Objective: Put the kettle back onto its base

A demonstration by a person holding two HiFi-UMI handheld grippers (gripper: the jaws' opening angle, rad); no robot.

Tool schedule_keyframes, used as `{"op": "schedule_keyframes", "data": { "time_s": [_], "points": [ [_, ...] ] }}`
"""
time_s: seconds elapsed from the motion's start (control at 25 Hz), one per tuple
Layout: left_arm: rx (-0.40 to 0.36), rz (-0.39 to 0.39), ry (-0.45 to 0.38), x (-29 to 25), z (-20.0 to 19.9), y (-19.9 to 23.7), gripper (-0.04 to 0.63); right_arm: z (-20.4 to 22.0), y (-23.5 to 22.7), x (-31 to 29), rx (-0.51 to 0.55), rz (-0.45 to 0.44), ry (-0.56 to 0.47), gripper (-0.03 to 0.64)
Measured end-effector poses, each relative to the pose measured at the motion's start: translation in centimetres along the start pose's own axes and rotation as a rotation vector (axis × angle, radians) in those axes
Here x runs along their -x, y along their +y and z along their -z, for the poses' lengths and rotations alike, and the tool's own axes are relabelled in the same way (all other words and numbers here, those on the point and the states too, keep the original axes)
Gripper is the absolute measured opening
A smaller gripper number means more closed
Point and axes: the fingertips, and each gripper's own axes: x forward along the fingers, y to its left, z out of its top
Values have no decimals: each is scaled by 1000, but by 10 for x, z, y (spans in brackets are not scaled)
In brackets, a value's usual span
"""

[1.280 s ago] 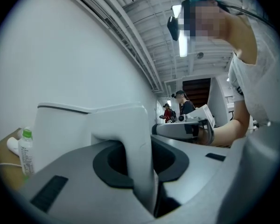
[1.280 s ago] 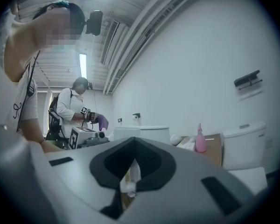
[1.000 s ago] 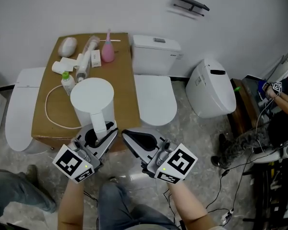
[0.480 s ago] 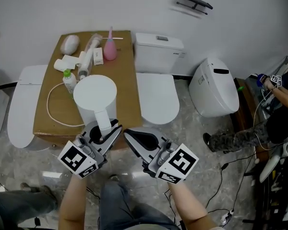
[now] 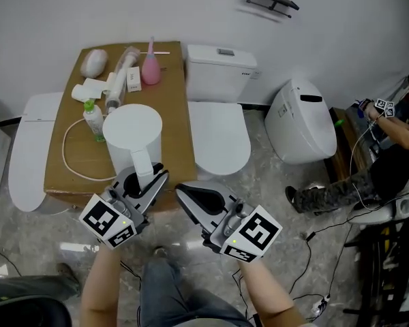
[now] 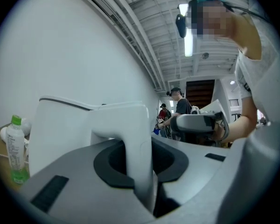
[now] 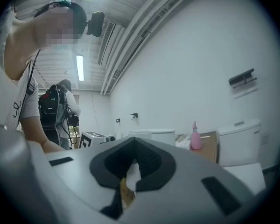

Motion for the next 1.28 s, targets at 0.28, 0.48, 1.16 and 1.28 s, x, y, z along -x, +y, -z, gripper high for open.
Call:
{"op": "schedule_keyframes", "data": {
  "time_s": [0.28,0.48,1.16,1.28],
  "points": [
    [-46,-7,14,12,5,-14,72,-3,-4,3,-14,8,1,8],
    [-48,-29,71,26,5,-11,72,-4,-3,4,-25,10,-3,8],
    [-104,-8,126,55,19,-11,130,-10,13,-1,-36,3,-8,8],
    [-82,24,90,71,19,-12,147,-8,19,-3,-34,-5,-2,8]
  ]
}}
